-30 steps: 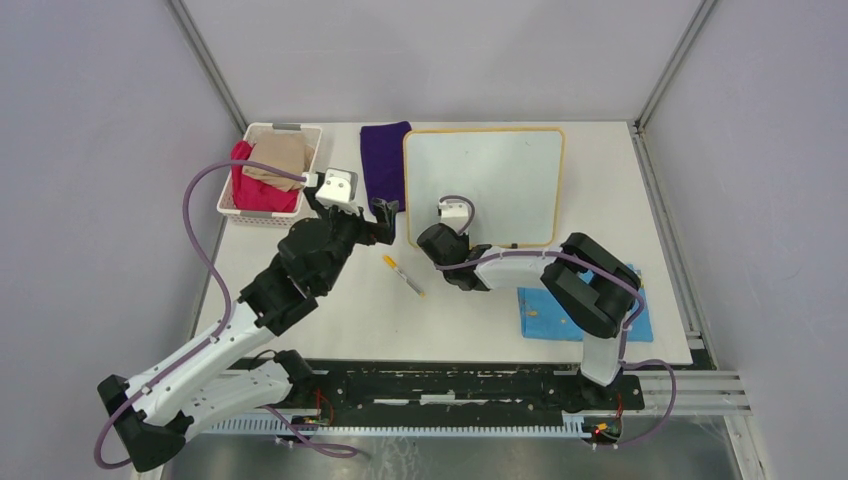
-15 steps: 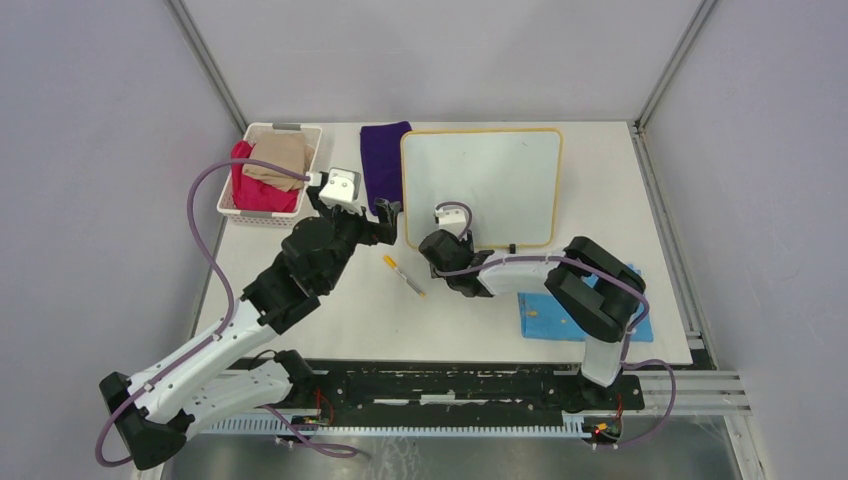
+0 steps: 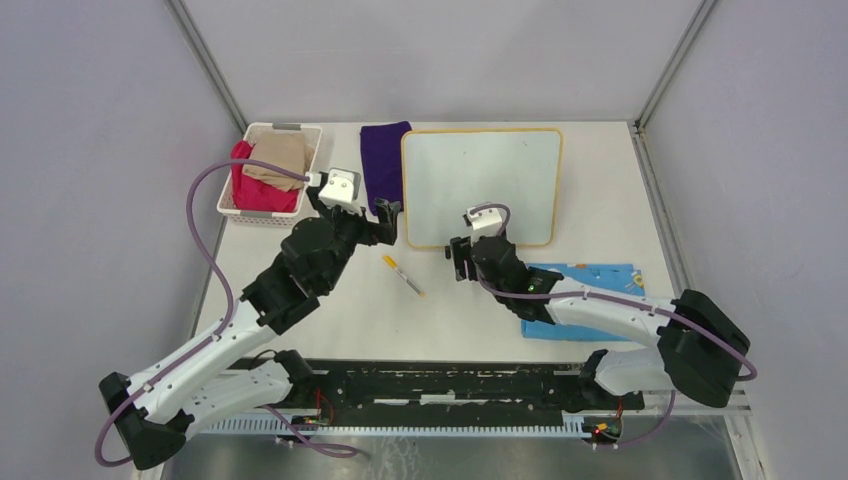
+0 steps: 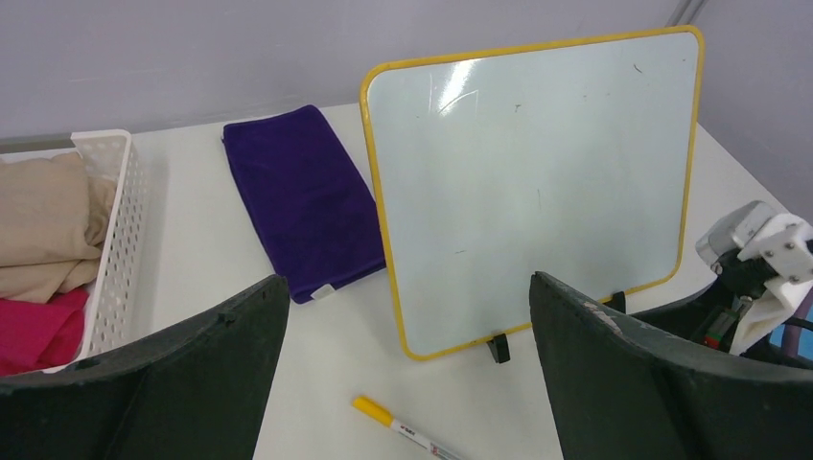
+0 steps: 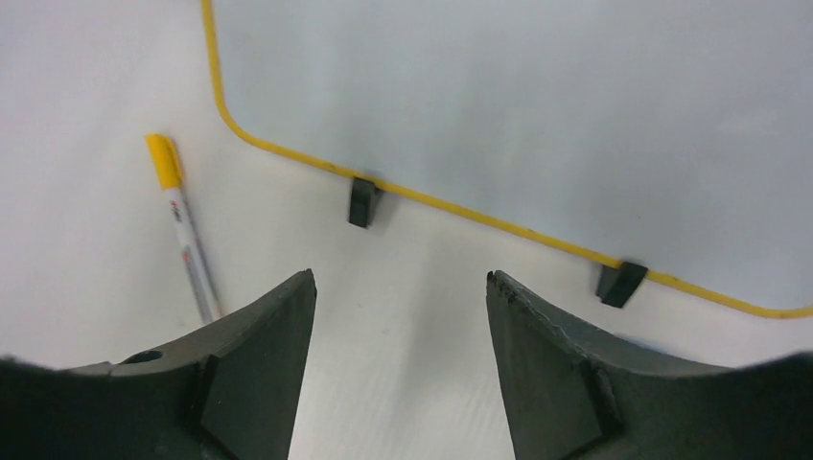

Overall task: Write a sentence on the whiteboard
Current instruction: Move the whiteboard to the center of the board, then open the whiteboard marker at the center of the board.

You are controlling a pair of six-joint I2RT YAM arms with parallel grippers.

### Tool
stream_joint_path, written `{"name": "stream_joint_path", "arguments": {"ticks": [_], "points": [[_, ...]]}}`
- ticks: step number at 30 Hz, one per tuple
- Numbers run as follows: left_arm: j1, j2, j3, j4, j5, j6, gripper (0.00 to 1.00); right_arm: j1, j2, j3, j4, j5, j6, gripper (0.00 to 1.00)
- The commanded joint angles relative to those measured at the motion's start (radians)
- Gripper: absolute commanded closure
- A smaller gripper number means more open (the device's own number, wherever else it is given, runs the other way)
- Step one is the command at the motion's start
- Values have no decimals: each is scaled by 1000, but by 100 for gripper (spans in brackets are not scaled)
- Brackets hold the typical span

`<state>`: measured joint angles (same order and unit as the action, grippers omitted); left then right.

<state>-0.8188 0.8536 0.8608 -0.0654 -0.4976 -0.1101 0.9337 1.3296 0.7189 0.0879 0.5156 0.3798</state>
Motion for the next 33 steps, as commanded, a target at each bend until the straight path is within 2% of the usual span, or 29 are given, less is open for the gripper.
{"name": "stream_joint_path", "arguments": {"ticks": [1,4,5,8,11,16,21,28,33], "points": [[-5,-5,11,47,-30,36,0,-35,-64,-121,58,-41,-114,29],[-6,7,9,53,-52,26,0,-22,-95,-182,160,-260,-159,30],[-6,11,9,54,-64,18,0,10,-89,-187,190,-277,-169,30],[-5,19,7,61,-116,-14,0,131,3,-101,170,-211,-236,28],[-5,6,-1,61,-190,-35,0,183,124,-1,146,-194,-254,28],[-6,-44,-23,99,-321,-34,0,190,331,227,18,-191,-255,33],[-6,-84,-33,109,-345,-8,0,191,459,378,-79,-168,-250,42],[-6,-113,-26,101,-341,-4,0,187,552,473,-169,-163,-238,47],[-6,-117,-25,98,-335,1,0,170,591,484,-191,-183,-214,50]]}}
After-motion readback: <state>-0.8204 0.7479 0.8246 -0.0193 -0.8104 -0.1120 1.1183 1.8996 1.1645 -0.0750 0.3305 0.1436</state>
